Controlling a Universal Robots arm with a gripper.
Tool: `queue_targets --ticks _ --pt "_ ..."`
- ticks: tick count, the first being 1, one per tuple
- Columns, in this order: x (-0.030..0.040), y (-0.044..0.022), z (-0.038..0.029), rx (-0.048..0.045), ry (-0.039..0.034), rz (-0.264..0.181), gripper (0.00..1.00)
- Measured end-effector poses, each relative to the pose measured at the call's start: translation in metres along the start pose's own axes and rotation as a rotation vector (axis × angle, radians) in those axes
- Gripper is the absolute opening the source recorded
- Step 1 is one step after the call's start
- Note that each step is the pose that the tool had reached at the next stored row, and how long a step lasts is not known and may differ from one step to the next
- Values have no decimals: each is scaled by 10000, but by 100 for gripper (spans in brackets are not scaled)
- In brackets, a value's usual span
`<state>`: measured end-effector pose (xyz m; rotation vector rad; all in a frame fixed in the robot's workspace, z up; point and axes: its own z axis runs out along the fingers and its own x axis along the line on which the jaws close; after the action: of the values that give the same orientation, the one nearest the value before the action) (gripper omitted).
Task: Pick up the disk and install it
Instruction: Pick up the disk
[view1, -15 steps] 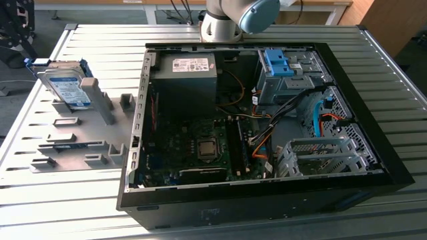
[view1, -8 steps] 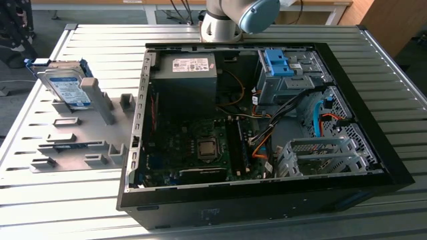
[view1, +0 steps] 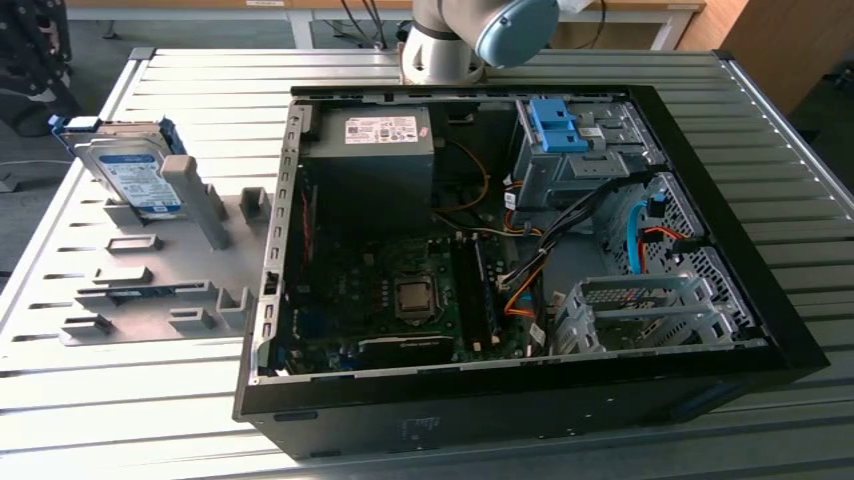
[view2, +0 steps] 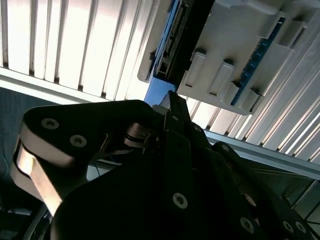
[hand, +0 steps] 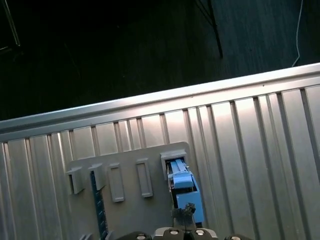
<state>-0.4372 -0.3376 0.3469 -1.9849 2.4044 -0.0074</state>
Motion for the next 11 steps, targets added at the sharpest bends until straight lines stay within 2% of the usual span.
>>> queue_targets --ticks 4,5,6,7,8,10,11 --pt "-1 1 6 -11 -11 -660 11" --pt "0 0 7 -13 -11 -696 11" --pt "0 0 7 -13 -12 -697 23" --pt "0 0 8 -12 -12 -697 29" --pt "0 0 8 -12 -12 -697 29" --pt "0 0 8 -12 -12 -697 41" --pt "0 0 9 -12 -12 -697 41"
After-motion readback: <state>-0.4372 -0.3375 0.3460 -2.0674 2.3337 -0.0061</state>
